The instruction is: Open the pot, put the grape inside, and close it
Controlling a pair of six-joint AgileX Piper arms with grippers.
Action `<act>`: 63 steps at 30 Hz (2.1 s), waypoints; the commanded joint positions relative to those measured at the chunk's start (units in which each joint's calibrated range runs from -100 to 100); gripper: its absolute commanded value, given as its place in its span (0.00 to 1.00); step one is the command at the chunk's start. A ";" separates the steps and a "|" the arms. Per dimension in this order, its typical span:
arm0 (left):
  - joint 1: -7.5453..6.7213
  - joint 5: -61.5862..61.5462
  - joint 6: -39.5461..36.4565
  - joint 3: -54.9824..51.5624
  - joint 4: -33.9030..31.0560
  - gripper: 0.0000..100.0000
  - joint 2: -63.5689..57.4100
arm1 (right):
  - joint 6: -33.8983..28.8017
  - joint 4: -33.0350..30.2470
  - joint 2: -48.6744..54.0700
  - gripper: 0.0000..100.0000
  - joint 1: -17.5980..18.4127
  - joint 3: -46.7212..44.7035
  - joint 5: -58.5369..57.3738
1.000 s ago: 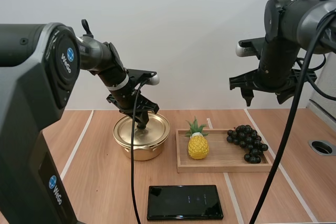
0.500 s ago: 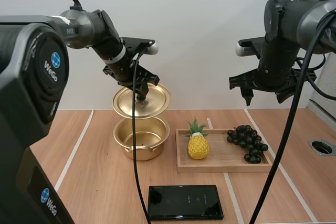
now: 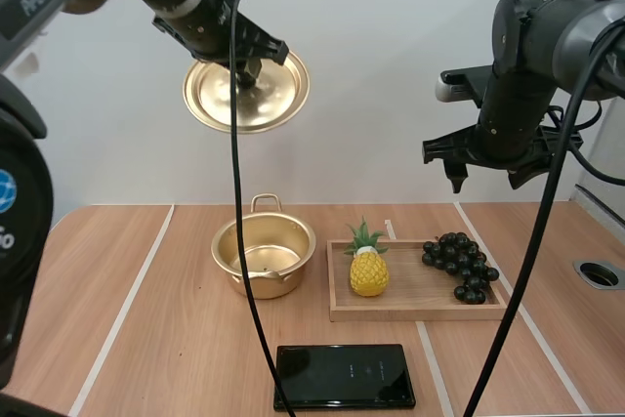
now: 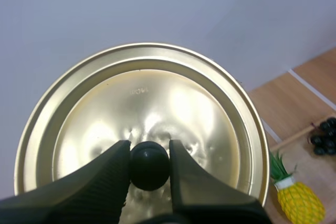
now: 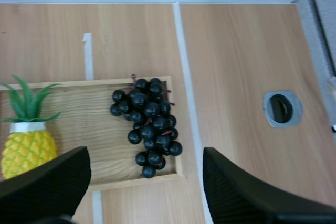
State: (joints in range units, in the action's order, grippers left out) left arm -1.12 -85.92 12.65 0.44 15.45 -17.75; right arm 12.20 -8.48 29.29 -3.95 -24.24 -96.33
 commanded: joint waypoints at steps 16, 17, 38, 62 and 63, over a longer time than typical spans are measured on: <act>-0.02 7.90 -10.70 18.73 -6.61 0.00 -14.38 | 2.69 5.25 0.52 1.00 -0.25 -0.67 2.67; -0.02 7.90 -10.70 19.45 -6.61 0.00 -15.31 | 2.60 5.25 0.42 1.00 -0.25 -1.12 3.52; -0.02 2.65 -11.10 34.85 -6.40 0.00 -25.47 | -0.66 -1.76 -4.28 1.00 -0.27 -14.00 16.53; -0.02 -1.44 -11.10 34.85 -6.39 0.00 -26.14 | -1.06 -7.11 -19.95 1.00 -0.27 -14.00 31.99; -0.02 -1.44 -11.10 34.85 -6.39 0.00 -26.14 | -1.47 -7.91 -20.59 1.00 -0.27 -14.00 32.47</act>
State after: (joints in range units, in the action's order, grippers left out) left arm -1.12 -88.75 1.87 34.97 9.16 -43.64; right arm 11.48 -14.29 9.50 -3.95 -38.10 -65.95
